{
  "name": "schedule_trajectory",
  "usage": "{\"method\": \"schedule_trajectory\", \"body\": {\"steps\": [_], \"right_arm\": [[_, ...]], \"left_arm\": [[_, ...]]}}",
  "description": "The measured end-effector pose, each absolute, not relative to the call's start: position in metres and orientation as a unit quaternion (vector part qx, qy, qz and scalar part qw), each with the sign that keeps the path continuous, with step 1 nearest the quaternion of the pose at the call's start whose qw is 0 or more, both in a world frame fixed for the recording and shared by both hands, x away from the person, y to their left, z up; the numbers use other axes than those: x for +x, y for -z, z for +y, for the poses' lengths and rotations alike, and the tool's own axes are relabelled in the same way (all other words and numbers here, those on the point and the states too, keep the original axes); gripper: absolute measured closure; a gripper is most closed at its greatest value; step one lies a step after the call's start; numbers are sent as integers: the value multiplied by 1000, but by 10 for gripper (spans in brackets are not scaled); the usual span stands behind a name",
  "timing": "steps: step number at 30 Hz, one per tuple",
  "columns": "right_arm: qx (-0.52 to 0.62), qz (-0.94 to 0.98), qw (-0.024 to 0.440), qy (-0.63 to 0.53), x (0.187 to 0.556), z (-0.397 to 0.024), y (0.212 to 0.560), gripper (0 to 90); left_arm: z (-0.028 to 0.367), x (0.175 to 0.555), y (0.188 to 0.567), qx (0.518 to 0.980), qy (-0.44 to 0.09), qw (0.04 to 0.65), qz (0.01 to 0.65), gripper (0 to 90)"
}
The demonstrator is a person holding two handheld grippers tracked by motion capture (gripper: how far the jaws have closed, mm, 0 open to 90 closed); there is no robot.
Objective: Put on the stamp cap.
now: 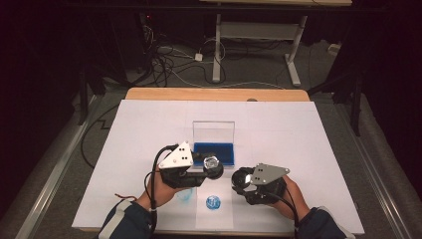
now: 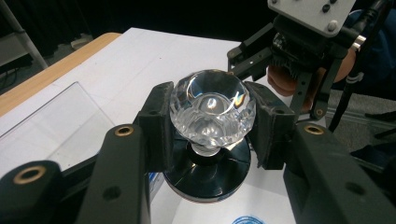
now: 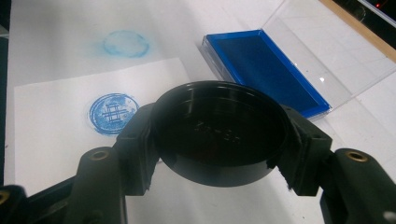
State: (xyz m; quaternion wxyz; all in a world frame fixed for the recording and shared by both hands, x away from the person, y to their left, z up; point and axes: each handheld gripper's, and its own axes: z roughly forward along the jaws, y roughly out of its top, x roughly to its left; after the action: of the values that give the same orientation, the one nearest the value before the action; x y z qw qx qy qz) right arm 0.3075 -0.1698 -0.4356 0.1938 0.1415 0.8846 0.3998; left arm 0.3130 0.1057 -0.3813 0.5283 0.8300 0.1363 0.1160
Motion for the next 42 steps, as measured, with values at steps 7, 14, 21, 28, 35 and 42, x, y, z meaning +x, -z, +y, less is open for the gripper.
{"method": "schedule_trajectory", "body": {"steps": [7, 14, 21, 28, 35, 42], "right_arm": [[137, 887, 193, -397, 309, -164, 438, 390], [135, 884, 191, -404, 310, -156, 438, 390], [134, 881, 187, -414, 310, -151, 436, 390], [136, 879, 182, -419, 311, -145, 438, 390], [142, 872, 174, -434, 311, -145, 438, 390], [145, 866, 173, -447, 310, -147, 437, 390]], "left_arm": [[101, 313, 380, 825, -115, 537, 132, 540], [94, 314, 383, 825, -107, 540, 125, 540], [89, 315, 386, 824, -100, 544, 125, 540], [84, 316, 389, 822, -92, 548, 122, 540], [79, 316, 395, 815, -84, 560, 124, 540], [74, 316, 403, 815, -77, 560, 127, 540]]}}
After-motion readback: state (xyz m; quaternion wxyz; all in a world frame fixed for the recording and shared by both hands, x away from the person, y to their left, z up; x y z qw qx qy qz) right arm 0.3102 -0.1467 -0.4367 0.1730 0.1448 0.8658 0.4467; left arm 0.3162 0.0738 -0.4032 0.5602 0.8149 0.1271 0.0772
